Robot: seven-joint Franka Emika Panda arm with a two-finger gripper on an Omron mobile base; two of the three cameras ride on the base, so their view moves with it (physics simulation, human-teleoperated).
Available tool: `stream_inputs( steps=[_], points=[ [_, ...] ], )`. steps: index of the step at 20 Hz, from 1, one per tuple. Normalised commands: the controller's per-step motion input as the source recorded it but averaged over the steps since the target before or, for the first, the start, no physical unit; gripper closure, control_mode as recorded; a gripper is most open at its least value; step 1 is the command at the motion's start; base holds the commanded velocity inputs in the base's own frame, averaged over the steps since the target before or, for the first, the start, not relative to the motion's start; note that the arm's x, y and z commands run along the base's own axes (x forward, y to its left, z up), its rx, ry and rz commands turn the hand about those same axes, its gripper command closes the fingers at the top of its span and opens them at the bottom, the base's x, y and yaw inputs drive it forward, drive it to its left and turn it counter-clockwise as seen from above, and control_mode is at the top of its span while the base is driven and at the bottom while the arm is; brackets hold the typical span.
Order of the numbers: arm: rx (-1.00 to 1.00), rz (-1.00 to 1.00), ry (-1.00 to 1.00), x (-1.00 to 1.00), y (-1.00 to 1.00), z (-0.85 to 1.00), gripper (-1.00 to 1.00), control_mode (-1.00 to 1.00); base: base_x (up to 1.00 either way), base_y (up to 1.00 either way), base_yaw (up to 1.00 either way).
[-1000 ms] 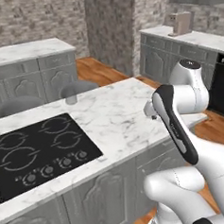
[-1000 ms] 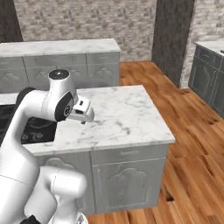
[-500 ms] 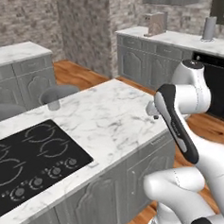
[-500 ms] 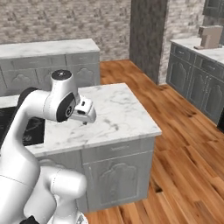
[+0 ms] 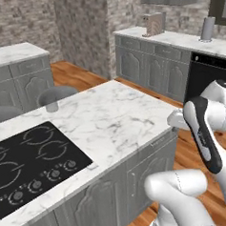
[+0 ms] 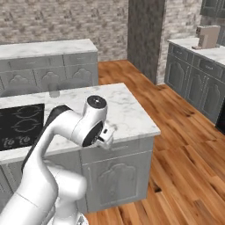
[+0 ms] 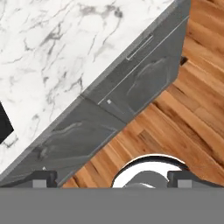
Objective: Take a straw from the drawer in front and place it inside the glass cup on the dining counter.
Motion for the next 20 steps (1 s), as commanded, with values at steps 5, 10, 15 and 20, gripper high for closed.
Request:
stream_inputs(
  steps=[5, 10, 15, 20],
  points=[
    [0.49, -0.05, 0.03, 0.04, -0.93, -0.92, -1.0, -1.0, 0.0, 0.0, 0.0],
    [0.52, -0.1, 0.01, 0.3, -0.62, -0.99, -1.0, -1.0, 0.0, 0.0, 0.0],
    [0.62, -0.09, 0.0, 0.61, -0.51, -0.86, -1.0, -1.0, 0.0, 0.0, 0.0],
    [0.54, -0.05, -0.04, 0.62, -0.46, -0.28, -1.0, -1.0, 0.0, 0.0, 0.0]
  ],
)
